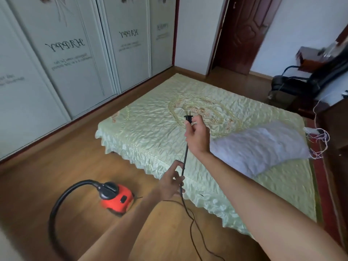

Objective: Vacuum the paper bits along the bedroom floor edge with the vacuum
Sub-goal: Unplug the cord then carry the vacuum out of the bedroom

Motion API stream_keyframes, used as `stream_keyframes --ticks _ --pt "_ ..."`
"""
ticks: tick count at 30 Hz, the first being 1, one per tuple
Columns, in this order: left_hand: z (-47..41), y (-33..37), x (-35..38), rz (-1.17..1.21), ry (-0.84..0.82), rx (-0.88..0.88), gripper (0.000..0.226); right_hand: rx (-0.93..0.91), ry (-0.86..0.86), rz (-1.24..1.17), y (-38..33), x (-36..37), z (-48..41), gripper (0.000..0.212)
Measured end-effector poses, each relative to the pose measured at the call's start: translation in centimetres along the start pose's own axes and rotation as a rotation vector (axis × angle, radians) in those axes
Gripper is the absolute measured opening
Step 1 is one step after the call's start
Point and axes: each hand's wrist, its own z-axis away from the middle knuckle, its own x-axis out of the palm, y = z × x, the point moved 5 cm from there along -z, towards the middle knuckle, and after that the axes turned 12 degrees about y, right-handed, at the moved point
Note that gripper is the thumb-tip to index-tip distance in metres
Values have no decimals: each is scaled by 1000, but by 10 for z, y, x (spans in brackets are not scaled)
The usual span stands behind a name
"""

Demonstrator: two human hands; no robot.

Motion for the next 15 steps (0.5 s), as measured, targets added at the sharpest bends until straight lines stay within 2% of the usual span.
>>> stream_keyframes --ticks 6,15 --pt "6 -23 -82 72 113 -20 20 -68 -100 -53 -65 85 15 16" --pt "23 -66 -169 78 360 -83 23 -91 -304 -139 -121 193 48 14"
